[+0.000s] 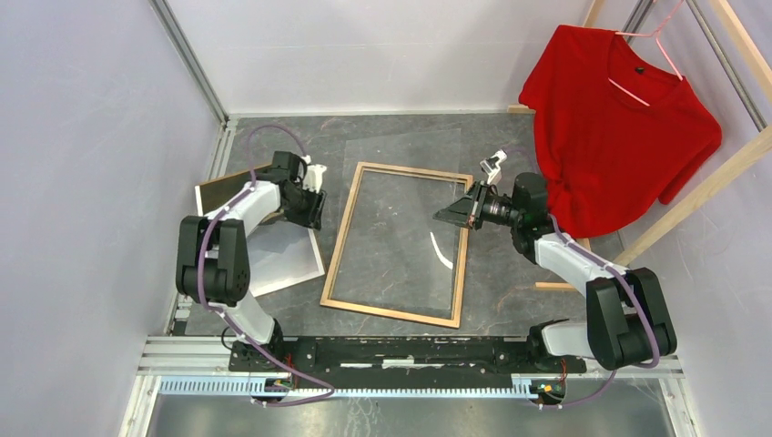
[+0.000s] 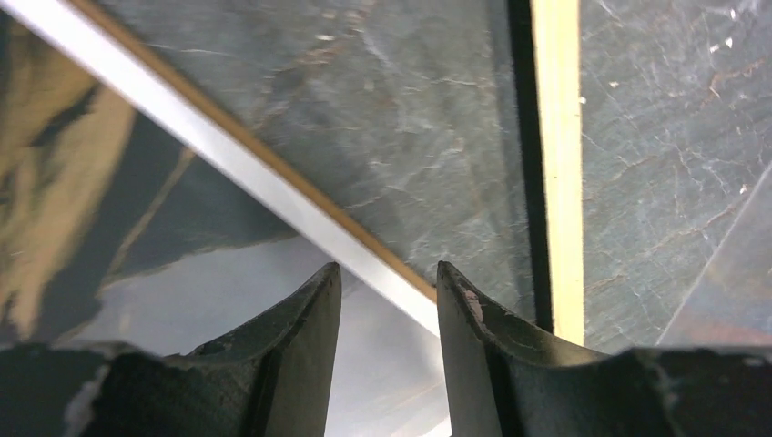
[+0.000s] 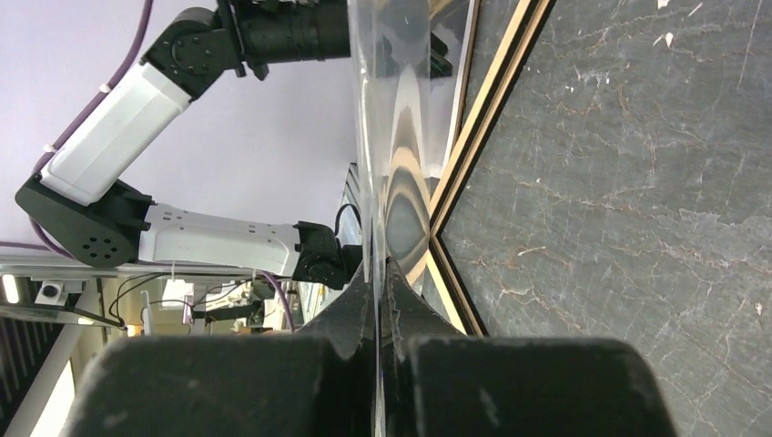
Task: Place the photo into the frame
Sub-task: Place the photo frame item in the photo frame.
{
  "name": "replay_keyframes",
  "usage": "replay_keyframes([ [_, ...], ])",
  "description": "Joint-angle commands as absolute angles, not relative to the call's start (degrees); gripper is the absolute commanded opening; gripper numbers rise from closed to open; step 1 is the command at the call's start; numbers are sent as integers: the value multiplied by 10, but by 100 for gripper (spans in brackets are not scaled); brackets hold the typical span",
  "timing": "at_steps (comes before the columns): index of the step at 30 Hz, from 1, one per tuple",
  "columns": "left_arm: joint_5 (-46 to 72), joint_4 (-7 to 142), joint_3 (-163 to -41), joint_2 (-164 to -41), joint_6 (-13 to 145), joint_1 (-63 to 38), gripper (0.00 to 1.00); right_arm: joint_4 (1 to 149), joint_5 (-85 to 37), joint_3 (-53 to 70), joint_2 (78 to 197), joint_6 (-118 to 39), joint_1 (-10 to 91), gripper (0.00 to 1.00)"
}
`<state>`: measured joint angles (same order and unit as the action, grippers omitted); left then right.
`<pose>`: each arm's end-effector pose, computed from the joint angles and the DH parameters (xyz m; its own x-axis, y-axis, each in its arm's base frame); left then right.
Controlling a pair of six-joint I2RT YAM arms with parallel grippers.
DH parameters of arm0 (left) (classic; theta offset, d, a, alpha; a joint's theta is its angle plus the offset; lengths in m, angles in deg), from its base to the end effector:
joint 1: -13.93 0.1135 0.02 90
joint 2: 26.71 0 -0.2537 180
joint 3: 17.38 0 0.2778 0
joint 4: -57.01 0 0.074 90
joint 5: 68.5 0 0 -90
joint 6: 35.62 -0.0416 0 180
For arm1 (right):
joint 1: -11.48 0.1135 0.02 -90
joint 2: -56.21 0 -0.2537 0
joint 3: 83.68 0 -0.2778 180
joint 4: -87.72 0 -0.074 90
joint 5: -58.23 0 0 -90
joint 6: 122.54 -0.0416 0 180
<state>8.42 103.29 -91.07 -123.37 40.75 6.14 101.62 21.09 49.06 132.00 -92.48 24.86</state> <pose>0.3413 -0.0562 0.1500 -0.8506 0.3480 -0.3942 0.4238 0.8975 -0.1222 0.2819 0.1012 0.2017 -0.8935 0.3246 -0.3104 -0.2332 0.2554 0.9383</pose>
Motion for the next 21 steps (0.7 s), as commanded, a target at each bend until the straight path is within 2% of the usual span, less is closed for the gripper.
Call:
replay_keyframes([
  [1,80,1044,-942,-1197,377,88,50,1030,221,482,1314,-924,249,0],
  [14,92,1034,-906,-1175,368,93,49,1096,179,539,1349,-981,248,0],
  [21,86,1028,-889,-1176,366,92,49,1064,161,539,1355,-955,246,0],
])
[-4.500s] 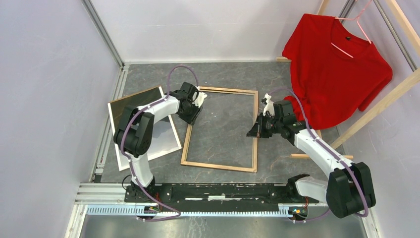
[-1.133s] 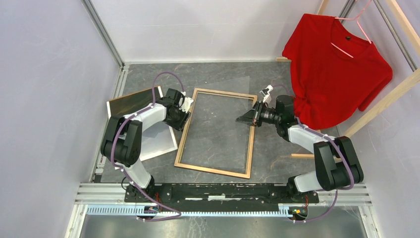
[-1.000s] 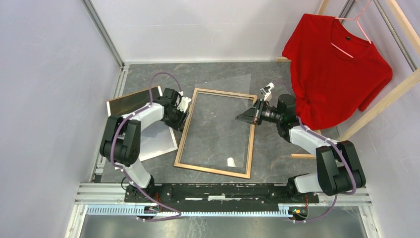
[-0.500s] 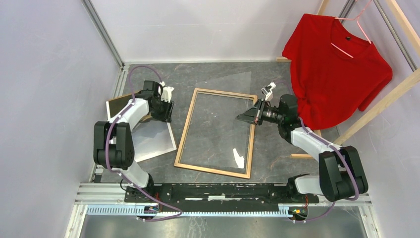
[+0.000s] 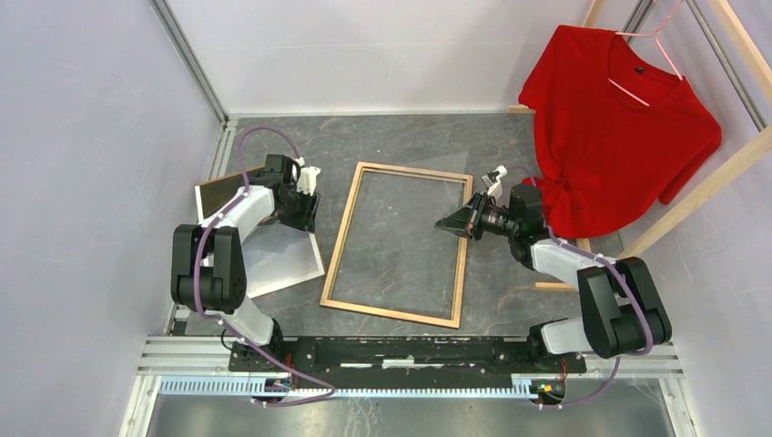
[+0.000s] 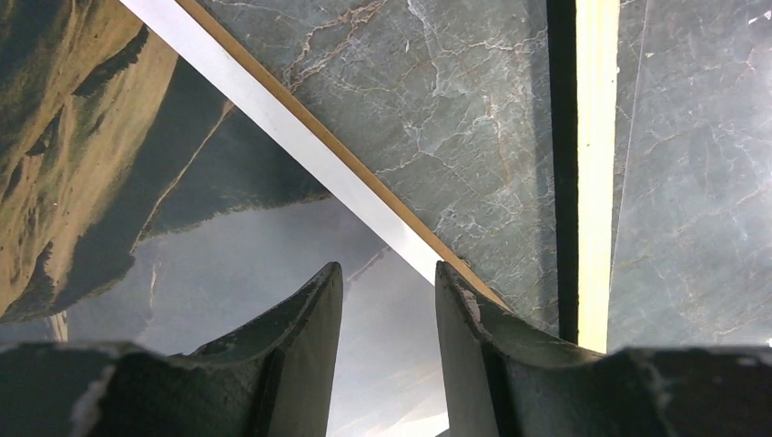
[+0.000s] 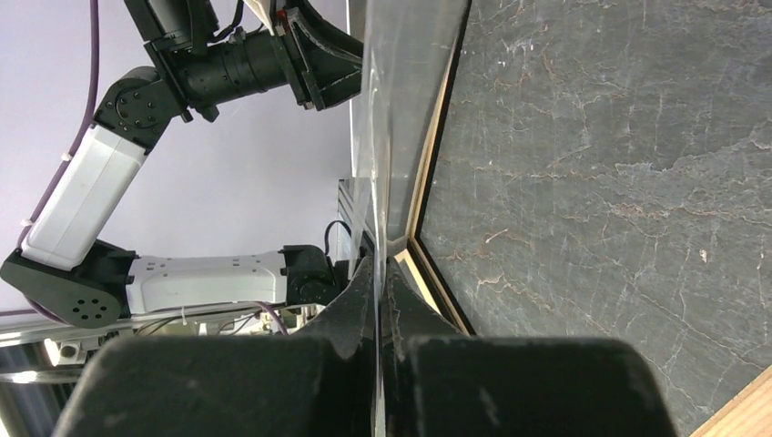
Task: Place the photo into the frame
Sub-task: Place the photo frame item in the photo frame.
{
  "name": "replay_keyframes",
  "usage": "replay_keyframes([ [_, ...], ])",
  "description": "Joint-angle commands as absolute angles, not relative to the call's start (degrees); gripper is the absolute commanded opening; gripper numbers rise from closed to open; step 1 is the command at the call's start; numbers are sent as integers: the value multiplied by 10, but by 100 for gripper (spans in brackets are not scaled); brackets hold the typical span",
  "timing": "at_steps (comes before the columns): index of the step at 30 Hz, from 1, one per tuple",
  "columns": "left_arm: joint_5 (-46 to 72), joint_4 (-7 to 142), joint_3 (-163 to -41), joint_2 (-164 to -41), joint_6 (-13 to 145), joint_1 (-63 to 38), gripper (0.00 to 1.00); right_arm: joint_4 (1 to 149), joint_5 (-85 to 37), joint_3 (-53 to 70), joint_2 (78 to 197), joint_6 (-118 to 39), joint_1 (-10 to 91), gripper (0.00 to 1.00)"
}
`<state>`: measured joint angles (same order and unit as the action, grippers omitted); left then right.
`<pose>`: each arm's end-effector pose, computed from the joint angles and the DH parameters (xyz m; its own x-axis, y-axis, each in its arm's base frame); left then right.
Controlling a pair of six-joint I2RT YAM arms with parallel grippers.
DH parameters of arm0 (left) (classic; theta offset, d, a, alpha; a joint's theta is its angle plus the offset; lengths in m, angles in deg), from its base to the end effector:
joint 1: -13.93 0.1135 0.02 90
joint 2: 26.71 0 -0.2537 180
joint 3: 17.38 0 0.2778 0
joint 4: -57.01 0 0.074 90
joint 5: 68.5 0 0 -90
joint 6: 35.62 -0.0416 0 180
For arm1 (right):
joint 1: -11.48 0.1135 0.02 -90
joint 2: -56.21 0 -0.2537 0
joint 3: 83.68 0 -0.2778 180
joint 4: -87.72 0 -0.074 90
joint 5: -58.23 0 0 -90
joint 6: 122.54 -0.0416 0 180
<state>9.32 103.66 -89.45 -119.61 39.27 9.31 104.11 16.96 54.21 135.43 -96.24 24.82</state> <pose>0.3346 -0.0358 0.1622 -0.8474 0.3241 -0.4206 0.3938 0.9149 -0.0883 0.2740 0.0971 0.1592 -0.9022 0.3938 -0.1760 -0.0619 0.2857 0.9563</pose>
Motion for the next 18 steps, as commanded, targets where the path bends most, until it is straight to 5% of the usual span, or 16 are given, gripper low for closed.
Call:
replay_keyframes([
  [1,85,1028,-888,-1176,365,92,49,1062,158,540,1357,-954,246,0],
  [18,82,1012,-868,-1188,367,68,48,1068,160,542,1383,-935,244,0],
])
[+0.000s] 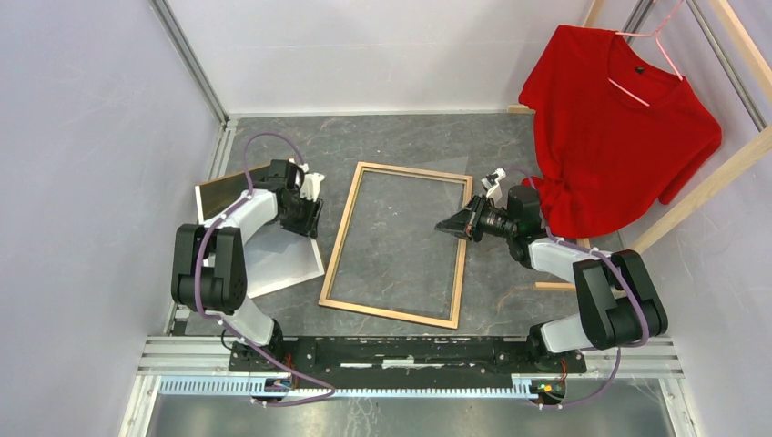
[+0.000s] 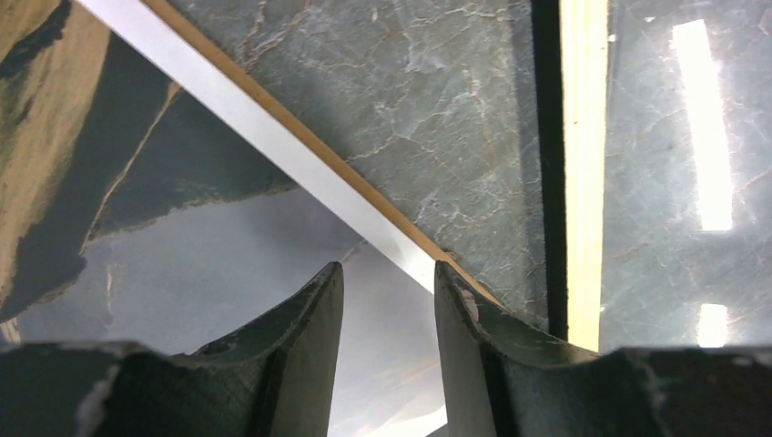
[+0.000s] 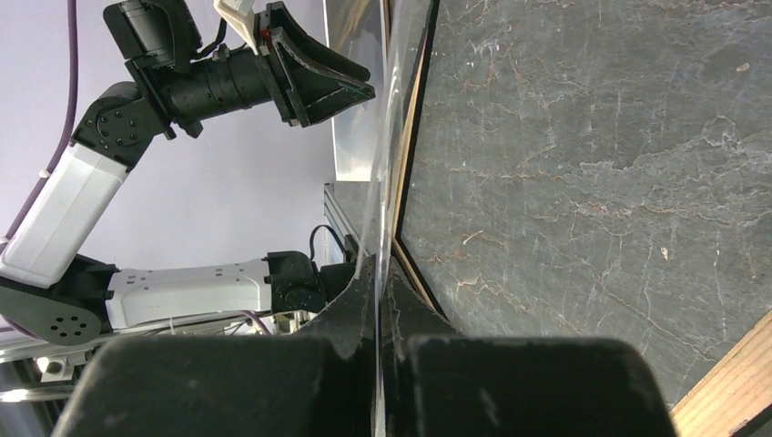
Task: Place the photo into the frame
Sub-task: Place the photo frame item in the photo frame.
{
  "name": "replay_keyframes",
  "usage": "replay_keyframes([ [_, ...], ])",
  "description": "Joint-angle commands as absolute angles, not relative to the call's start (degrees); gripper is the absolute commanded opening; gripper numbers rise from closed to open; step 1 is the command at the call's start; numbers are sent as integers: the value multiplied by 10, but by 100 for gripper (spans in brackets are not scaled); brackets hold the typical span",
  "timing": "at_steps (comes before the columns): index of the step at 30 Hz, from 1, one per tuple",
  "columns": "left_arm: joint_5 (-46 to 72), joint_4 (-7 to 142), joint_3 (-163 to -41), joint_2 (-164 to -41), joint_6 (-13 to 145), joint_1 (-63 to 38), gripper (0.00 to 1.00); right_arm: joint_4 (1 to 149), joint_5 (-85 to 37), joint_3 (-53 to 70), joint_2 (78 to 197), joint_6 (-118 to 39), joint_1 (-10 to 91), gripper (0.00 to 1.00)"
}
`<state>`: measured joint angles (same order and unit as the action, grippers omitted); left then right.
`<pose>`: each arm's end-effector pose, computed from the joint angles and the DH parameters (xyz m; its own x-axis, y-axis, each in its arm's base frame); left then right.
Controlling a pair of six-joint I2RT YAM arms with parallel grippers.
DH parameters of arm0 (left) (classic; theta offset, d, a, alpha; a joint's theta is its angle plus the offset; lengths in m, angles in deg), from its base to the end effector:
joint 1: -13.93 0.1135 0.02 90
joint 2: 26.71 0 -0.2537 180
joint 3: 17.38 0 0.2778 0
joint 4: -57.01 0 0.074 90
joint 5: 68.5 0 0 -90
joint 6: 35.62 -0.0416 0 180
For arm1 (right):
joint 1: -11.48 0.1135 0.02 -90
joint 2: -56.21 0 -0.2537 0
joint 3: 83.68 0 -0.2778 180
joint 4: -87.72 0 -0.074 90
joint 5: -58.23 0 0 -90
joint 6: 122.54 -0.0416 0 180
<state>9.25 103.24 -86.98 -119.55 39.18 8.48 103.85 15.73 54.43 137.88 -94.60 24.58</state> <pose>0.3257 -0.0399 0.1499 -0.8559 0.3390 -0.3905 0.4055 0.9086 -0.0998 0.2758 0.0957 0.1458 -0.8994 0.4035 -0.1679 -0.0348 0.3169 0.9478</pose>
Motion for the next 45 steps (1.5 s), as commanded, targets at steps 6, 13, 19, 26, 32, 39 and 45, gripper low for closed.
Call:
replay_keyframes([
  [6,96,999,-876,-1207,375,32,49,1070,166,537,1389,-932,243,0],
  [13,117,987,-888,-1236,383,6,48,1070,175,527,1398,-926,242,0],
  [19,123,985,-890,-1249,385,-4,48,1062,176,522,1389,-915,242,0],
  [26,126,982,-887,-1253,384,-8,48,1058,174,510,1388,-912,241,0],
  [32,126,981,-886,-1254,383,-11,47,1059,175,506,1391,-910,244,0],
  [39,129,982,-885,-1255,384,-13,47,1023,170,481,1385,-882,254,0],
  [45,130,982,-883,-1253,384,-13,47,1010,171,470,1392,-866,256,0],
])
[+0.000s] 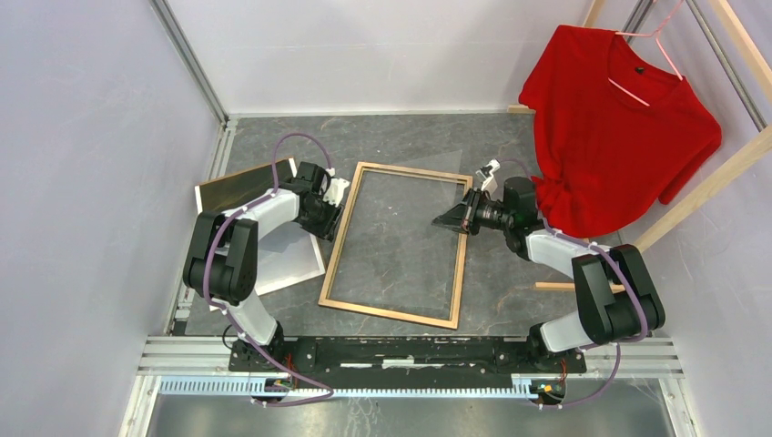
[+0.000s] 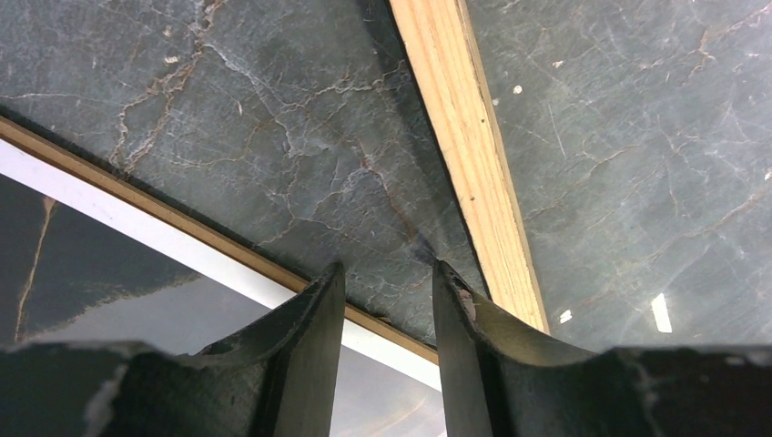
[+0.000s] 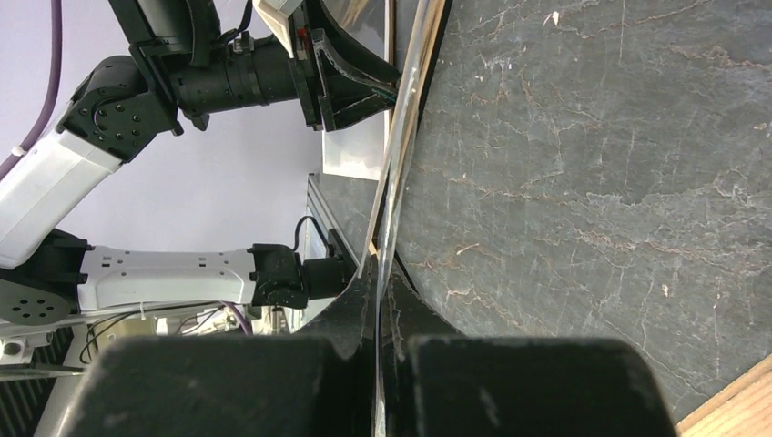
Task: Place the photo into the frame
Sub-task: Place the photo frame item in the photo frame.
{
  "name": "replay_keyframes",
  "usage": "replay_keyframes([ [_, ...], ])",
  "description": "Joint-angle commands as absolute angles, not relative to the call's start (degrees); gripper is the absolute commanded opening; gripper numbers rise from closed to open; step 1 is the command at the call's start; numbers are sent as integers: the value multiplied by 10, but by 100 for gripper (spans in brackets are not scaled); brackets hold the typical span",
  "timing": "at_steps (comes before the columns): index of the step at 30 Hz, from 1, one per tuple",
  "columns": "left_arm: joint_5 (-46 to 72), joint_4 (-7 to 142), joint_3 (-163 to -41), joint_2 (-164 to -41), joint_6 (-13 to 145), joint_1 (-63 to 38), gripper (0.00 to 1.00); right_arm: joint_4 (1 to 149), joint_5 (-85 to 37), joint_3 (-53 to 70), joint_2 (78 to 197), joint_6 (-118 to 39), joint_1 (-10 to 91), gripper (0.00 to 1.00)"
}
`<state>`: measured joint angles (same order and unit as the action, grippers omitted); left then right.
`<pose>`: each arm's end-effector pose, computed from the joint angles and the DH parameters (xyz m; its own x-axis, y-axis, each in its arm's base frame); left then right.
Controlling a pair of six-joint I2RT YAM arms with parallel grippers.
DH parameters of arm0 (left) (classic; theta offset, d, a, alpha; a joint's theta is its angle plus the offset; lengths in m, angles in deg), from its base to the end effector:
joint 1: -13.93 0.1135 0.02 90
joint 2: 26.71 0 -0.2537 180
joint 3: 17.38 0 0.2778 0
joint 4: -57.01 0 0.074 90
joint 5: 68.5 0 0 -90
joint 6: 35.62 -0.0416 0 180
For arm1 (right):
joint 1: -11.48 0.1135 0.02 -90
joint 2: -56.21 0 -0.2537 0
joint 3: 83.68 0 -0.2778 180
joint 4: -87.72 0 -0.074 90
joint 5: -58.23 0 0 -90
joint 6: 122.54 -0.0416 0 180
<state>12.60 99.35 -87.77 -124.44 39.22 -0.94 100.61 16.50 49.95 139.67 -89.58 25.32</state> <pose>0.3278 -0.0937 0.1294 -0.7949 0.4784 -0.3731 0.5319 0.8454 -0.0492 0.2892 0.1032 0.1563 -0.9047 0.3523 -0.2396 -0.1123 0.3453 0.9318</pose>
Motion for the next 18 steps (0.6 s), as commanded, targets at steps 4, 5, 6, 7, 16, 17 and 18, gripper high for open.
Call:
replay_keyframes([
  [4,132,982,-883,-1254,383,-14,47,999,174,465,1398,-852,257,0],
  [5,132,982,-883,-1254,383,-14,47,998,173,465,1396,-849,258,0],
  [6,132,982,-884,-1255,383,-13,47,991,171,463,1393,-844,260,0],
  [7,132,982,-884,-1255,383,-14,47,982,169,459,1393,-835,261,0],
  [16,134,982,-884,-1254,383,-15,46,953,169,435,1394,-809,275,0],
  [17,134,982,-884,-1254,383,-15,46,941,165,428,1393,-799,278,0],
  [18,134,982,-884,-1254,383,-15,46,927,160,421,1392,-789,282,0],
])
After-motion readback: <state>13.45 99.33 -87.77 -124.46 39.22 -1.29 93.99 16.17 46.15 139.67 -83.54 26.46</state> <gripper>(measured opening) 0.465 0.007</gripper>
